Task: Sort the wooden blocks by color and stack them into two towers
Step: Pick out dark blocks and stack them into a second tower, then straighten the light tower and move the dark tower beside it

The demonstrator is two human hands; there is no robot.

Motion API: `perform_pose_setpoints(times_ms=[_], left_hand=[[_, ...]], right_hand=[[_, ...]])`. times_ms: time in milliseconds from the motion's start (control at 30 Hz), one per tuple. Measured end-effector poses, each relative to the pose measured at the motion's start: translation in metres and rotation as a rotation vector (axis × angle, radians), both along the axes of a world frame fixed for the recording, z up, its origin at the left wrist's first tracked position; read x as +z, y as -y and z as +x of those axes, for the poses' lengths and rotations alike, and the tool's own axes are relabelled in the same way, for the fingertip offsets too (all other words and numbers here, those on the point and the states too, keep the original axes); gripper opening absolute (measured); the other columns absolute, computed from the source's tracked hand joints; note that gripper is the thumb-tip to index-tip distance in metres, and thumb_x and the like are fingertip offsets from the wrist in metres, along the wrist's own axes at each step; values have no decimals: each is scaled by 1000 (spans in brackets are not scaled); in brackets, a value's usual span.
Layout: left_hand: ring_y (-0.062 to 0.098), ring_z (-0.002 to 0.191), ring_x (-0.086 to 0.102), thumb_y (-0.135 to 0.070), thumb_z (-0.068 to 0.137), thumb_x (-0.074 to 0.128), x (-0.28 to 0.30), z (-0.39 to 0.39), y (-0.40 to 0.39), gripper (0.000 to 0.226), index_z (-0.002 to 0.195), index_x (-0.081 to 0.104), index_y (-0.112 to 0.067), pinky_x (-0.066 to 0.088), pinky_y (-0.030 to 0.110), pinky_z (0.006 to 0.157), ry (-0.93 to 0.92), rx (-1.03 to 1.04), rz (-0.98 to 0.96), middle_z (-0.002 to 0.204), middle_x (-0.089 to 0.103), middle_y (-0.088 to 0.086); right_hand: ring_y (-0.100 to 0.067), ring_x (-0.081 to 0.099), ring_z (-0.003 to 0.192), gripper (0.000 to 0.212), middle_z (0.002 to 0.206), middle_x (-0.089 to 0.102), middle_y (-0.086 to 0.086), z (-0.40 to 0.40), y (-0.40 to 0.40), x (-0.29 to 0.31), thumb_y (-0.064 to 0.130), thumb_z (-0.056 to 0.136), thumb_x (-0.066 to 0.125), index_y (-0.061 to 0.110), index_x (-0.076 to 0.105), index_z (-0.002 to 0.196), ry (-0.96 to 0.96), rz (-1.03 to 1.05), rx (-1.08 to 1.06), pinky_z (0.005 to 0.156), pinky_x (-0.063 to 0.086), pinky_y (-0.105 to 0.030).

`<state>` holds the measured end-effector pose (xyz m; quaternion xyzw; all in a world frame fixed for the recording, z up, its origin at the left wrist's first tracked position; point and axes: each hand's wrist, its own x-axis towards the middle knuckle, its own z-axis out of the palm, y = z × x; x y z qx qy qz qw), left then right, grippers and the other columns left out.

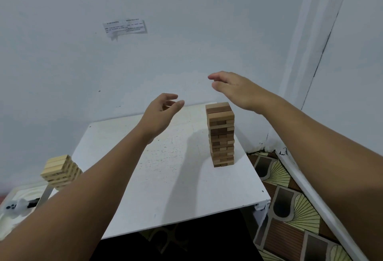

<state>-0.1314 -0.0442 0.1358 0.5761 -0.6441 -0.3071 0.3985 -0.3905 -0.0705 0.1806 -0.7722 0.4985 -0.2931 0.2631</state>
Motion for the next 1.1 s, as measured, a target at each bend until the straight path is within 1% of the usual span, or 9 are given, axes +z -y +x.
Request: perform_pose_setpoints(times_ms=[133, 233, 500, 600, 733, 833, 933, 1033, 1100], left_hand=[[26, 149, 31, -58, 102, 52, 4, 36, -6, 67, 159, 35, -29, 36, 49, 117, 500, 136, 4, 159, 39, 3], [30, 154, 18, -62, 101, 48, 13, 63, -18, 72, 162, 30, -28, 25, 52, 121, 766, 184, 40, 169, 24, 5], [30, 150, 27, -65, 102, 41, 15, 167, -64, 69, 159, 37, -27, 31, 52, 118, 851, 321, 119, 164, 32, 5], [31, 151, 27, -66, 102, 38, 5, 210, -83, 72, 160, 35, -24, 29, 54, 120, 735, 389, 140, 165, 32, 7], [23, 155, 22, -72, 101, 34, -20, 258, -107, 80, 162, 31, -22, 20, 45, 124, 370, 498, 81, 167, 30, 5], [14, 154, 26, -69, 103, 29, -43, 276, -121, 76, 162, 31, -21, 18, 34, 123, -35, 597, 10, 167, 32, -2], [14, 151, 33, -78, 98, 24, -66, 286, -130, 83, 161, 34, -25, 20, 39, 126, -523, 678, 42, 163, 39, -3], [20, 148, 40, -78, 99, 18, -91, 298, -135, 87, 158, 40, -18, 27, 42, 125, -763, 701, 101, 158, 47, 4], [22, 143, 45, -63, 106, 21, -107, 305, -139, 71, 153, 48, -17, 31, 43, 123, -857, 695, 121, 152, 52, 5]], right_hand=[[-18, 35, 148, 59, 160, 40, 3, 44, -4, 2, 62, 104, 38, 32, 41, 155, -253, -99, 24, 116, 29, -38], [-20, 32, 150, 65, 163, 37, 1, 82, -8, -1, 63, 104, 38, 27, 38, 157, -427, -132, 80, 122, 26, -43], [-24, 37, 146, 65, 160, 42, -2, 190, -12, -35, 64, 103, 36, 27, 40, 156, -610, -168, 213, 120, 26, -43], [-23, 33, 149, 62, 162, 37, -1, 226, -24, -51, 61, 104, 37, 29, 36, 158, -473, -38, 260, 120, 28, -42], [-16, 29, 151, 60, 164, 33, 5, 278, -44, -79, 58, 106, 33, 30, 35, 159, -161, 166, 288, 117, 26, -36], [-10, 29, 150, 56, 162, 35, 12, 313, -62, -104, 56, 109, 29, 30, 34, 158, 161, 359, 241, 110, 23, -27], [-8, 22, 154, 65, 165, 28, 15, 344, -80, -132, 65, 105, 26, 31, 27, 161, 407, 563, 172, 120, 16, -30], [-10, 17, 156, 67, 169, 22, 12, 368, -90, -157, 68, 104, 23, 34, 24, 162, 522, 727, 153, 128, 11, -42], [-8, 18, 155, 58, 168, 23, 13, 373, -91, -168, 56, 109, 25, 34, 25, 162, 490, 717, 184, 125, 12, -35]])
